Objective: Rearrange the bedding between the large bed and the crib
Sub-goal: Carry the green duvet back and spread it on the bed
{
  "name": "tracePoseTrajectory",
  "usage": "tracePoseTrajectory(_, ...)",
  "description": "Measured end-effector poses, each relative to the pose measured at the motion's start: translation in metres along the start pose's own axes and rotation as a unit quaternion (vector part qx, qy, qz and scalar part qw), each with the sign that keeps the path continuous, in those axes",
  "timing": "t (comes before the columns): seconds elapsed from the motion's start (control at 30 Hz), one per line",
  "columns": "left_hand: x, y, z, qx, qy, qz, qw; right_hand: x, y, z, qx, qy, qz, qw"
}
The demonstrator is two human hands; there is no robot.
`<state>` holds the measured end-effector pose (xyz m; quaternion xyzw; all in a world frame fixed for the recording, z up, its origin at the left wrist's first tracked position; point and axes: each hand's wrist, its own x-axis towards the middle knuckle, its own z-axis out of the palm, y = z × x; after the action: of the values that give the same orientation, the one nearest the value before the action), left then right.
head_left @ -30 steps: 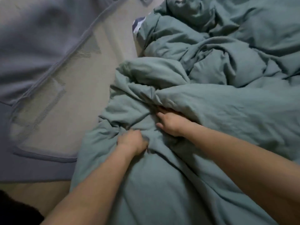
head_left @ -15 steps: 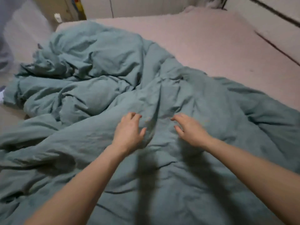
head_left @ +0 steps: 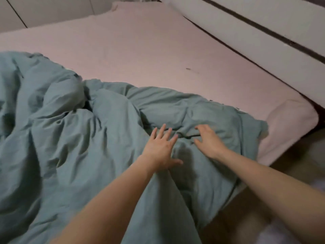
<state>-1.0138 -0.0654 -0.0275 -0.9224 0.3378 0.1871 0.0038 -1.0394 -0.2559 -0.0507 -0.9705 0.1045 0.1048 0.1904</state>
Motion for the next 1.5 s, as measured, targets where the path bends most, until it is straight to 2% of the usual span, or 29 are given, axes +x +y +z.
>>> tracePoseTrajectory(0.07, 0.048, 0.012, 0.005, -0.06, 0.019, -0.063, 0.996, 0.037, 0.021, -0.007, -0.007, 0.03, 0.004, 1.0)
tracePoseTrajectory(0.13, 0.072, 0.01, 0.019, -0.067, 0.012, -0.108, 0.992, 0.07, 0.03, -0.009, -0.004, 0.061, 0.017, 0.998)
tracePoseTrajectory(0.23, 0.078, 0.001, 0.061, 0.012, -0.102, -0.124, 0.987, 0.116, 0.044, -0.003, -0.04, 0.078, 0.023, 0.996)
tracePoseTrajectory(0.33, 0.082, -0.014, 0.093, -0.017, -0.215, -0.123, 0.969, 0.154, 0.05, 0.013, -0.072, 0.074, 0.005, 0.995)
tracePoseTrajectory(0.4, 0.093, -0.022, 0.107, -0.043, -0.25, -0.117, 0.96, 0.177, 0.053, 0.031, -0.084, 0.045, 0.002, 0.995)
tracePoseTrajectory(0.5, 0.103, -0.021, 0.11, -0.031, -0.263, -0.106, 0.958, 0.202, 0.061, 0.044, -0.121, 0.016, 0.007, 0.992)
tracePoseTrajectory(0.63, 0.107, -0.024, 0.113, -0.028, -0.277, -0.1, 0.955, 0.222, 0.077, 0.057, -0.043, -0.063, 0.09, 0.993)
tracePoseTrajectory(0.7, 0.108, -0.027, 0.101, -0.016, -0.228, -0.084, 0.97, 0.22, 0.076, 0.057, -0.004, -0.087, 0.125, 0.988)
tracePoseTrajectory(0.77, 0.112, -0.022, 0.08, -0.034, -0.047, -0.075, 0.996, 0.208, 0.071, 0.053, -0.017, -0.091, 0.131, 0.987)
tracePoseTrajectory(0.83, 0.119, -0.017, 0.054, -0.069, 0.164, -0.098, 0.979, 0.186, 0.061, 0.045, -0.06, -0.052, 0.104, 0.991)
tracePoseTrajectory(0.9, 0.135, -0.018, 0.027, -0.127, 0.276, -0.106, 0.947, 0.152, 0.05, 0.041, -0.09, -0.007, 0.065, 0.994)
tracePoseTrajectory(0.93, 0.146, -0.024, 0.017, -0.142, 0.289, -0.093, 0.942, 0.134, 0.043, 0.043, -0.094, 0.016, 0.041, 0.995)
tracePoseTrajectory(0.97, 0.158, -0.028, 0.006, -0.134, 0.261, -0.08, 0.953, 0.114, 0.038, 0.043, -0.1, 0.045, 0.021, 0.994)
tracePoseTrajectory(1.03, 0.176, -0.035, -0.011, -0.009, 0.129, -0.064, 0.989, 0.078, 0.029, 0.045, -0.134, 0.104, -0.022, 0.985)
tracePoseTrajectory(1.07, 0.184, -0.039, -0.012, 0.067, 0.069, -0.054, 0.994, 0.069, 0.026, 0.049, -0.15, 0.135, -0.056, 0.978)
tracePoseTrajectory(1.13, 0.192, -0.042, -0.013, 0.177, -0.048, -0.009, 0.983, 0.057, 0.028, 0.053, -0.134, 0.18, -0.15, 0.963)
tracePoseTrajectory(1.2, 0.189, -0.043, -0.011, 0.239, -0.115, 0.023, 0.964, 0.054, 0.034, 0.051, -0.11, 0.152, -0.242, 0.952)
tracePoseTrajectory(1.27, 0.178, -0.047, -0.009, 0.26, -0.079, 0.072, 0.96, 0.051, 0.037, 0.04, -0.115, 0.079, -0.259, 0.956)
tracePoseTrajectory(1.4, 0.138, -0.055, -0.028, 0.148, 0.103, 0.092, 0.979, 0.047, 0.047, -0.006, -0.145, 0.022, -0.174, 0.974)
tracePoseTrajectory(1.5, 0.116, -0.053, -0.047, 0.147, 0.08, 0.086, 0.982, 0.031, 0.04, -0.043, -0.195, -0.037, -0.156, 0.968)
